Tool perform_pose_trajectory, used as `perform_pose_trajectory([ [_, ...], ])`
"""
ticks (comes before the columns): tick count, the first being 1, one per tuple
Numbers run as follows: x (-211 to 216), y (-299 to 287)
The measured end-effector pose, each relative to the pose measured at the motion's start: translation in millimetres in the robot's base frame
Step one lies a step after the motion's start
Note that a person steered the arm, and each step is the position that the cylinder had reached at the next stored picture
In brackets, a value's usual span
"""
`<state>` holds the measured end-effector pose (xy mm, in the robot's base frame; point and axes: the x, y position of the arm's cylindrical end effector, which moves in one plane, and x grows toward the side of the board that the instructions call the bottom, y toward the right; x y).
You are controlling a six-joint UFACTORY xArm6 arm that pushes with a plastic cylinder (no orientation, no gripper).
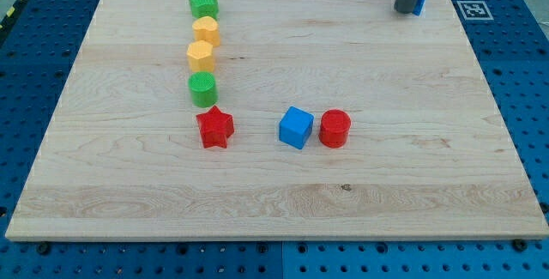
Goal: Point your arm at the right side of the red star
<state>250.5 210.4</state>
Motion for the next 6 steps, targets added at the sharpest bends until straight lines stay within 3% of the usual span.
perform_pose_trajectory([
  [2,29.4,-49.6],
  [6,185.9,-177.3],
])
